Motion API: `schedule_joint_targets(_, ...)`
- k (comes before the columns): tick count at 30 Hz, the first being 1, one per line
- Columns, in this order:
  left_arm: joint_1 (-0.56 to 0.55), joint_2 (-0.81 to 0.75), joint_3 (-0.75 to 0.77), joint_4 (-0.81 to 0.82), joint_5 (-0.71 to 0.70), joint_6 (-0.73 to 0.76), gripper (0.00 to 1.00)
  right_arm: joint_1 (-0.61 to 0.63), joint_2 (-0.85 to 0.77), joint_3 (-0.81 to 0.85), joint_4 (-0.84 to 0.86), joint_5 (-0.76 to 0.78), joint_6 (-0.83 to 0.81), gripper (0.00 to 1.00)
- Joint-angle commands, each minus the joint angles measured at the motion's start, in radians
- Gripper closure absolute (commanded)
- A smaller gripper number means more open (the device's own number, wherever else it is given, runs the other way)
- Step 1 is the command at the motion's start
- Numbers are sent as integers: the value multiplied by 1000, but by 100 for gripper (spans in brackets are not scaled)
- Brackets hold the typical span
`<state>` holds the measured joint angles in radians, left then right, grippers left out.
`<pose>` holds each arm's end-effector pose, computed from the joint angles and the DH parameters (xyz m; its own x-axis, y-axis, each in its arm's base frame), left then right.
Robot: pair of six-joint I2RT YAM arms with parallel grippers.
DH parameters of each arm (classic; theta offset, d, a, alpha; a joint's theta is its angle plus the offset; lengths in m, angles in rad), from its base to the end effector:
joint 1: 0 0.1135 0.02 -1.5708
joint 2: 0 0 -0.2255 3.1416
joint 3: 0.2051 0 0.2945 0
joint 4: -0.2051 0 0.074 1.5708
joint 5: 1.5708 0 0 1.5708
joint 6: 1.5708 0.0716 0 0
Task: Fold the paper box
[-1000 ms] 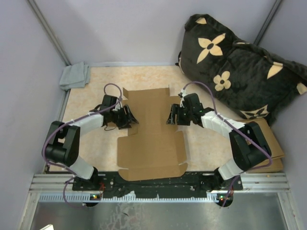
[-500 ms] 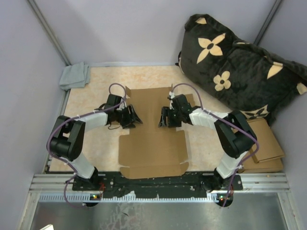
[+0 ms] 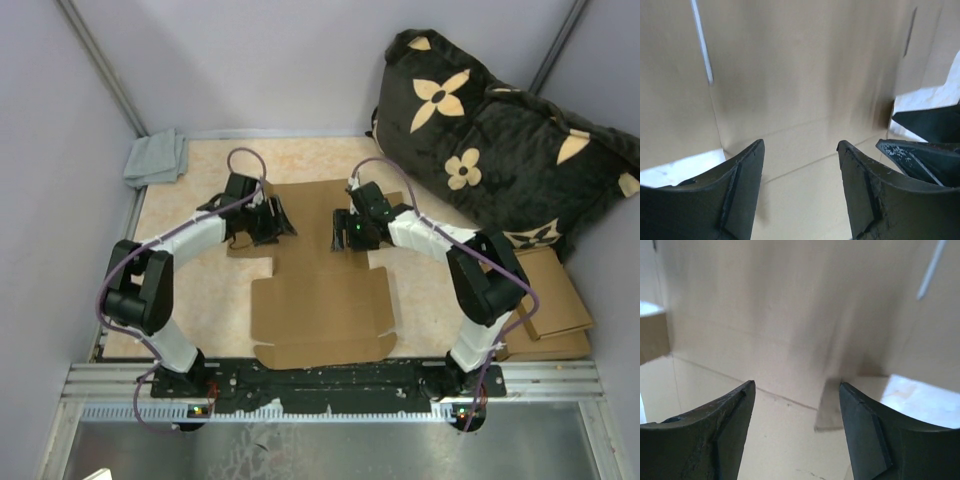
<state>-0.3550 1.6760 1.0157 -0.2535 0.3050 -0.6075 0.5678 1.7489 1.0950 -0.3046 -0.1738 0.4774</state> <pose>0.3630 -0.1575 0.0956 -0.8970 -0.2481 -0.3657 -0.0104 0.8391 -0.5439 0.3376 0.2300 0.0894 -0.8947 -0.0339 -0.4455 -0.2279 0.8923 0.3898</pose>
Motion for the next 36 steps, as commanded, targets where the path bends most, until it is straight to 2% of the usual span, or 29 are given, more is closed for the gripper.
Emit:
schedule_joint_targets(1,4,-5,186,-127,-172,86,32,-3,-84,182,-118,209,-79,31)
schedule_joint_targets(3,15,9,262,-166,-212,92,32,-12,-150,214,-144,287,-81,32)
schedule_joint_targets(6,39,49,351,-185,-244,112,32,-47,-256,187,-119,358,-44,41)
schedule_joint_targets(10,77,148,479,-198,-280,138,33,-139,-346,80,-37,207,-32,41)
schedule_joint_targets(17,106,454,868,-390,-345,225,36,-153,-364,20,-83,125,-91,35)
schedule_joint_targets(19,106,508,938,-425,-373,238,37,-153,-384,-5,-84,129,-89,35)
schedule_joint_targets(23,110,547,971,-430,-416,263,38,-153,-420,-52,-75,130,-82,34)
schedule_joint_targets(26,110,569,971,-420,-392,266,41,-153,-432,-72,-72,129,-80,34)
schedule_joint_targets(30,111,598,972,-408,-369,264,50,-153,-434,-78,-76,129,-83,33)
schedule_joint_targets(34,111,606,957,-381,-336,258,65,-153,-430,-70,-83,139,-82,33)
schedule_joint_targets(36,111,604,946,-365,-331,257,68,-154,-419,-56,-93,145,-82,33)
